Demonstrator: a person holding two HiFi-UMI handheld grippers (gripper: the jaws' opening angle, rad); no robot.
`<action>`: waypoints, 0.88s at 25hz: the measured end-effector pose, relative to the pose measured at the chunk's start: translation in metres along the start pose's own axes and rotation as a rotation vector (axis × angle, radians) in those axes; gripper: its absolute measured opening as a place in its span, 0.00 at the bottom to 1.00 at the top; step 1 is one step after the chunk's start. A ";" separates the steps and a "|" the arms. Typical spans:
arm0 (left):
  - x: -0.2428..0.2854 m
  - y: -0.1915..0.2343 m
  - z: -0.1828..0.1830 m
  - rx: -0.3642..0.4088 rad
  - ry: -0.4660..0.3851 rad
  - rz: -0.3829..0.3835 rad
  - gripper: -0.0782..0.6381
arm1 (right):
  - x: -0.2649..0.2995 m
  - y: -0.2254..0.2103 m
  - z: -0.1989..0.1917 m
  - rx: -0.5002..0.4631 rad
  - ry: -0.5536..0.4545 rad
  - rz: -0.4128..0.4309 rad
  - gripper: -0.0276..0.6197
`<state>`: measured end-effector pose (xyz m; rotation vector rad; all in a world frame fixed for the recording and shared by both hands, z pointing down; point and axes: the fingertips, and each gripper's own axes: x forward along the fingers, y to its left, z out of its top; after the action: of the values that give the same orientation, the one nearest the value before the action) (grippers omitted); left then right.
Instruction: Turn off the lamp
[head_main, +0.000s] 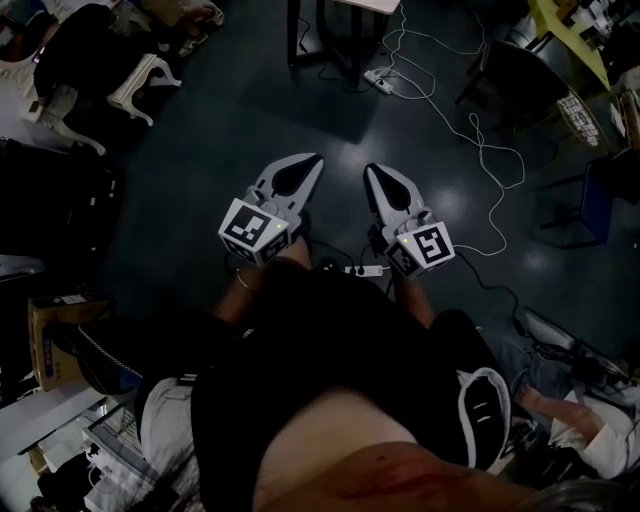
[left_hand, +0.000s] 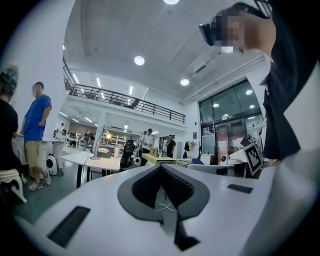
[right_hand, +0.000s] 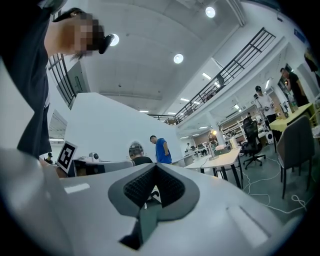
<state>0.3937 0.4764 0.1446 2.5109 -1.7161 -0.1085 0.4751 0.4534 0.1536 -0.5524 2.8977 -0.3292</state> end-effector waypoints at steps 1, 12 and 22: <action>0.000 0.002 0.001 0.000 0.001 0.002 0.12 | 0.003 0.000 0.001 0.002 -0.003 0.003 0.04; 0.018 0.048 0.007 -0.048 -0.012 0.007 0.12 | 0.046 -0.017 0.005 -0.020 0.012 -0.008 0.04; 0.039 0.081 0.012 -0.029 -0.012 -0.026 0.12 | 0.079 -0.029 0.005 -0.035 0.015 -0.023 0.04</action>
<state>0.3312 0.4101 0.1420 2.5175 -1.6747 -0.1496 0.4137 0.3963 0.1461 -0.5915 2.9191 -0.2870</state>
